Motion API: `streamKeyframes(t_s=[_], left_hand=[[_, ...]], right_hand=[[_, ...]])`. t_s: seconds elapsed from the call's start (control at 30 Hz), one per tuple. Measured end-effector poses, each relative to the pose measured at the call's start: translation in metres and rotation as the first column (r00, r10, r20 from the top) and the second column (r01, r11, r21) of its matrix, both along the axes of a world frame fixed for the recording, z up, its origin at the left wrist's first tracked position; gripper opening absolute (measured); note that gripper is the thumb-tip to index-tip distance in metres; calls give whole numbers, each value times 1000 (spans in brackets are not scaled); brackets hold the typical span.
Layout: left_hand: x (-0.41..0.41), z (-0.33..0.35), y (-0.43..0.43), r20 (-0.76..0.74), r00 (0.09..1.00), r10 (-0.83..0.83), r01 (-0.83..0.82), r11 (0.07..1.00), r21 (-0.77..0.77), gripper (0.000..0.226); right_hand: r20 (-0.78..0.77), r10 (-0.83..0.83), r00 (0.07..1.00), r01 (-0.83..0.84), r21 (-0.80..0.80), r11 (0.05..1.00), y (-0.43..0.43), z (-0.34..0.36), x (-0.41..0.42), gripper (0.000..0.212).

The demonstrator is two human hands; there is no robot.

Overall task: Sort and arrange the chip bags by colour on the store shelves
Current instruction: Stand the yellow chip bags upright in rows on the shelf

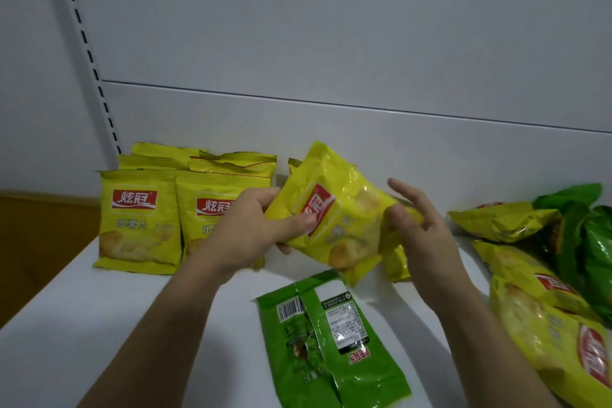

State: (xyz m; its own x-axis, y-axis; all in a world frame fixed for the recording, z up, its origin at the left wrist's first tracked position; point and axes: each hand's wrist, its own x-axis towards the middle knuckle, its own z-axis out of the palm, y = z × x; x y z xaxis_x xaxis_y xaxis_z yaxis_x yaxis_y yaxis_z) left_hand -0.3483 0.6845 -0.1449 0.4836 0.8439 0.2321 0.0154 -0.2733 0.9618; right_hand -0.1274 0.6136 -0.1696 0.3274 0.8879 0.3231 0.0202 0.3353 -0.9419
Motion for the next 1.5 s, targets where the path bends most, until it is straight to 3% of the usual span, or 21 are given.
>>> streamKeyframes(t_s=[0.03,0.1,0.17,0.23,0.3,0.37,0.43,0.5,0.6,0.7,0.83,0.87,0.97,1.03,1.13,1.3,1.5], left_hand=[[-2,0,-1,-78,997,10,-6,999,52,18],[0,2,-4,-66,993,99,-87,982,166,15],[4,4,-7,78,984,158,-171,966,196,25],[7,5,-6,270,949,164,-203,971,125,35],[8,2,-2,389,902,187,-227,972,57,38],[7,-2,6,390,871,297,-352,933,75,36],[3,-10,14,327,852,409,-476,865,159,27],[0,-17,19,181,876,448,-482,833,272,14],[6,-23,14,-232,915,330,-231,900,369,6],[19,-29,4,-511,810,288,-45,899,436,20],[31,-39,0,-487,784,385,-97,851,517,38],[33,-41,0,-480,779,402,-105,840,533,42],[39,-46,-3,-505,748,432,-96,822,561,53],[41,-47,-4,-523,734,433,-83,822,564,56],[42,-47,-5,-536,725,433,-65,818,572,55],[38,-49,0,-557,706,437,-56,819,571,55],[38,-53,2,-588,678,440,-45,824,565,68]], right_hand=[[72,-17,997,16,10,1000,-1,0,3,53],[195,18,981,-21,10,1000,-3,-1,5,35],[321,1,947,5,-20,1000,-3,-1,3,18],[439,-75,895,100,-35,994,-1,-2,1,11],[430,-140,892,164,-19,986,1,-3,-1,10],[290,-242,926,248,19,969,3,-4,-1,7],[152,-314,937,317,6,949,6,-7,0,5],[139,-305,942,316,-70,946,11,-13,-2,7],[298,-229,926,308,-252,917,20,-28,-8,13],[392,-168,904,310,-332,891,34,-40,-15,8],[635,-102,766,393,-338,855,47,-36,-29,8],[679,-82,729,413,-342,844,48,-33,-32,17],[702,-105,704,452,-329,829,55,-33,-31,74],[694,-121,710,437,-300,848,58,-28,-26,85],[687,-92,721,410,-316,856,64,-14,-20,84],[600,-22,800,264,-319,910,76,-1,-22,42],[687,-24,726,270,-252,929,81,6,-32,38]])
